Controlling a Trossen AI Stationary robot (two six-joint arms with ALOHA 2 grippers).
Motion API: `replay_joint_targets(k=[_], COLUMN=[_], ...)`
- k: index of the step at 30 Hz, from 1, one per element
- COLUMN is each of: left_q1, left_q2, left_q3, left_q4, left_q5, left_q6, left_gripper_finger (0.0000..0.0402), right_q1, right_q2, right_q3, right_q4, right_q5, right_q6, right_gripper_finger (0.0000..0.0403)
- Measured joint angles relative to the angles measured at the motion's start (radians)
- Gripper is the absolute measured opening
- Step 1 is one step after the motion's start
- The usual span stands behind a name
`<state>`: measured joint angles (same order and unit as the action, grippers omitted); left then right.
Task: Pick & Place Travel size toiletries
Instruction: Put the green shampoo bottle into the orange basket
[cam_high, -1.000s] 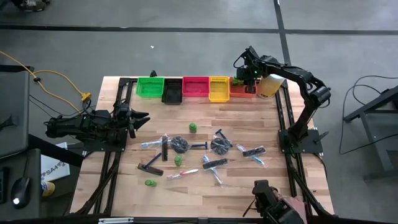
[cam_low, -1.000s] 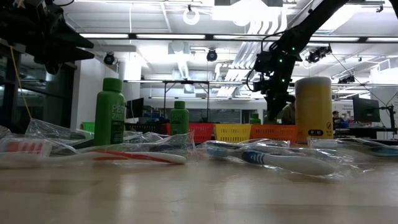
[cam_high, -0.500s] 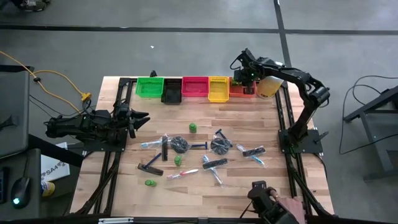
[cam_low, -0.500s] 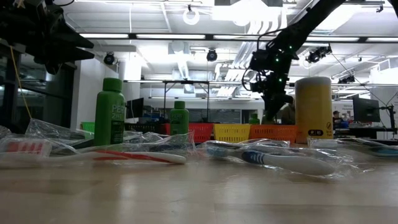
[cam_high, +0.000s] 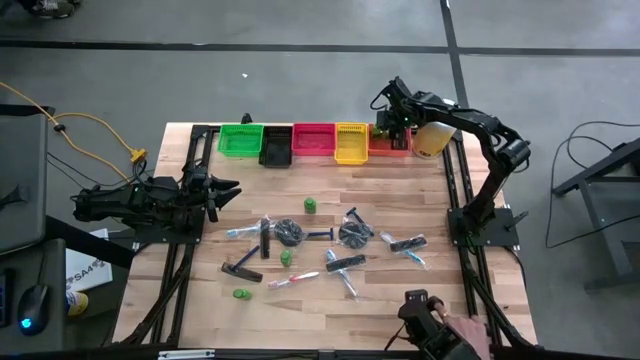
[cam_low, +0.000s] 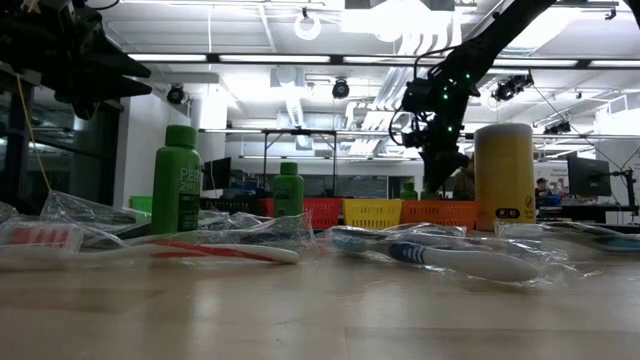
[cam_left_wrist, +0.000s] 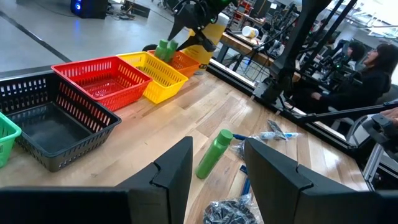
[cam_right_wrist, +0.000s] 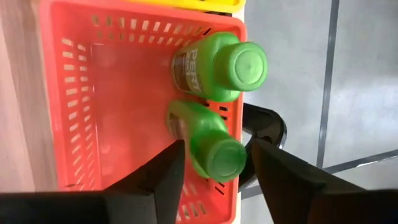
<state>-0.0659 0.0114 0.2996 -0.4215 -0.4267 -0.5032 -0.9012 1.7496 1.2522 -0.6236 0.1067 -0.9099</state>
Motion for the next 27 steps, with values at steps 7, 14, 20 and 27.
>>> replay_joint_targets(k=[7,14,20,27], left_q1=[0.000,0.000,0.000,0.000], left_q2=[0.000,0.000,0.000,0.000], left_q3=[0.000,0.000,0.000,0.000], left_q4=[0.000,0.000,0.000,0.000], left_q5=[0.000,0.000,0.000,0.000], left_q6=[0.000,0.000,0.000,0.000], left_gripper_finger=[0.0147,0.0147,0.0147,0.0147], right_q1=[0.000,0.005,0.013,0.052], right_q2=[0.000,-0.001,-0.001,-0.026], right_q3=[0.000,0.000,0.000,0.000], right_q4=[0.060,0.053,0.052,0.054], right_q5=[0.000,0.058,0.056,0.075], right_q6=[0.000,0.000,0.000,0.019], right_gripper_finger=[0.0195,0.0192,0.0192,0.0192])
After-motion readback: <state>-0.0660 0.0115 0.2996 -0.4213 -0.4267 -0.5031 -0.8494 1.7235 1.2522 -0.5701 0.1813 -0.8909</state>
